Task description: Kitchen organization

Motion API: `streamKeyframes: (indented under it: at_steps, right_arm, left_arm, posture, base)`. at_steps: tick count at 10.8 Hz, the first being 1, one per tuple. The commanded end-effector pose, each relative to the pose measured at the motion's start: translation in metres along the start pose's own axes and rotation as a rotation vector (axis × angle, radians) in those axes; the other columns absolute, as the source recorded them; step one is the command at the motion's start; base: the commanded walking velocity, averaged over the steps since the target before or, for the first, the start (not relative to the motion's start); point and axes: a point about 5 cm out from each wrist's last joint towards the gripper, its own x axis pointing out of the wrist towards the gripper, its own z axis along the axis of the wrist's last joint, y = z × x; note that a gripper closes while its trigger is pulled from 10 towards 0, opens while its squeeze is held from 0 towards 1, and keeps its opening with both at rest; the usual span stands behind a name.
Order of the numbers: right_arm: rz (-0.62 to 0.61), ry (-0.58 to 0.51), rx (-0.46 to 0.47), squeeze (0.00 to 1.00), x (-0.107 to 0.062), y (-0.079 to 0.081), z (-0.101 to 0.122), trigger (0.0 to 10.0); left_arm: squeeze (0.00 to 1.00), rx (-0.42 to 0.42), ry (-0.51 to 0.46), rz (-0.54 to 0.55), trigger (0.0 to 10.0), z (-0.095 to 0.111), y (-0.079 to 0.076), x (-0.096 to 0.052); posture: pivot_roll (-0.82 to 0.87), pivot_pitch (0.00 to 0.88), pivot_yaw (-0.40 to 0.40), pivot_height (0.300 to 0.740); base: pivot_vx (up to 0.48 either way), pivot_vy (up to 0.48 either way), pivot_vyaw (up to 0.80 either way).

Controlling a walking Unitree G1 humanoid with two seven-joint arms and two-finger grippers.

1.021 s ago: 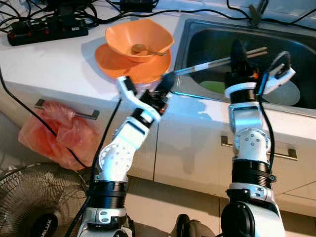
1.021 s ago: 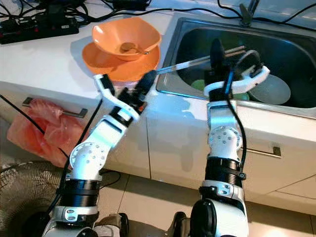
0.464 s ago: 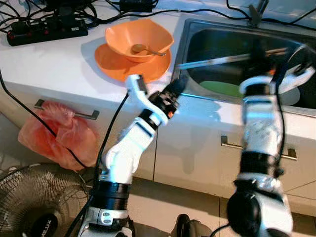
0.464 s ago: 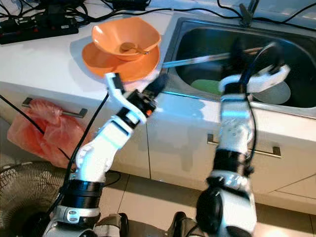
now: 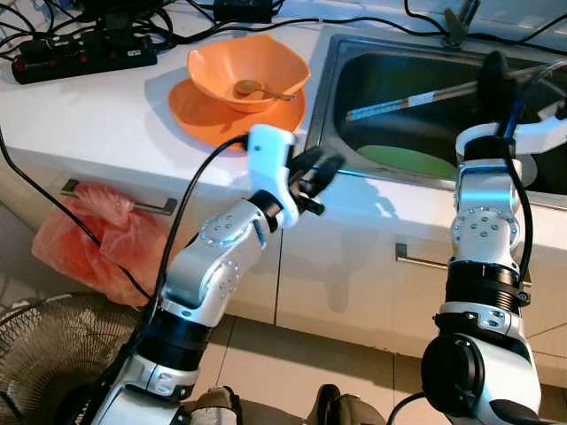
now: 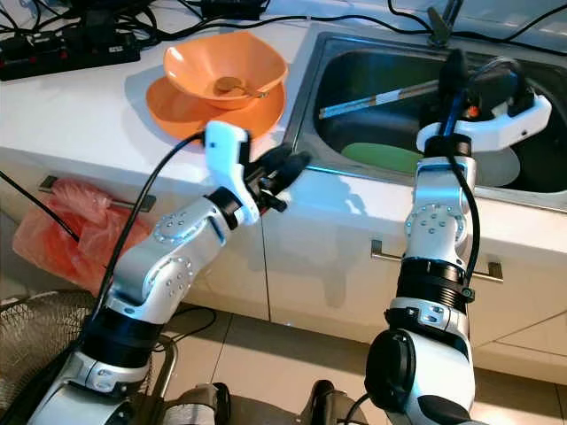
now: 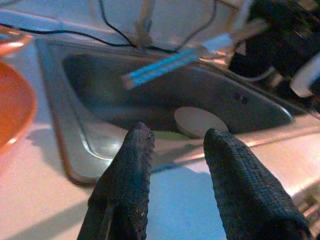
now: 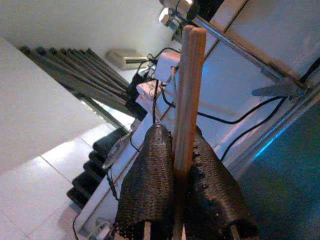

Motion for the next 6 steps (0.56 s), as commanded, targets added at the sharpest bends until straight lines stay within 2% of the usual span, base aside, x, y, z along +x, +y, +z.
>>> streamKeyframes:
  at_steps: [1,2,4,6]
  right_arm:
    - [-0.013,0.018,-0.043,0.00,-0.001,-0.003,-0.002,9.4]
    - [-0.024,0.049,-0.105,0.00,-0.001,-0.007,-0.007,10.0]
    - [-0.012,0.119,-0.242,0.00,0.000,-0.015,-0.015,10.0]
    - [0.002,0.142,-0.306,0.00,0.004,-0.016,-0.017,10.0]
  left_arm:
    - [0.00,0.051,-0.006,-0.056,10.0,0.003,-0.006,-0.001]
    - [0.00,0.099,-0.001,-0.081,10.0,0.004,-0.004,-0.004]
    - [0.00,0.135,0.017,-0.102,10.0,0.004,0.000,-0.010]
    - [0.00,0.145,0.022,-0.120,10.0,0.004,-0.002,-0.012]
  posture:
    - [0.15,0.134,-0.007,0.740]
    - [0.15,0.134,-0.007,0.740]
    - [0.16,0.141,-0.013,0.740]
    - [0.17,0.145,-0.019,0.740]
  base:
    - [0.000,0.000,0.00]
    - [0.000,0.000,0.00]
    - [0.000,0.000,0.00]
    - [0.000,0.000,0.00]
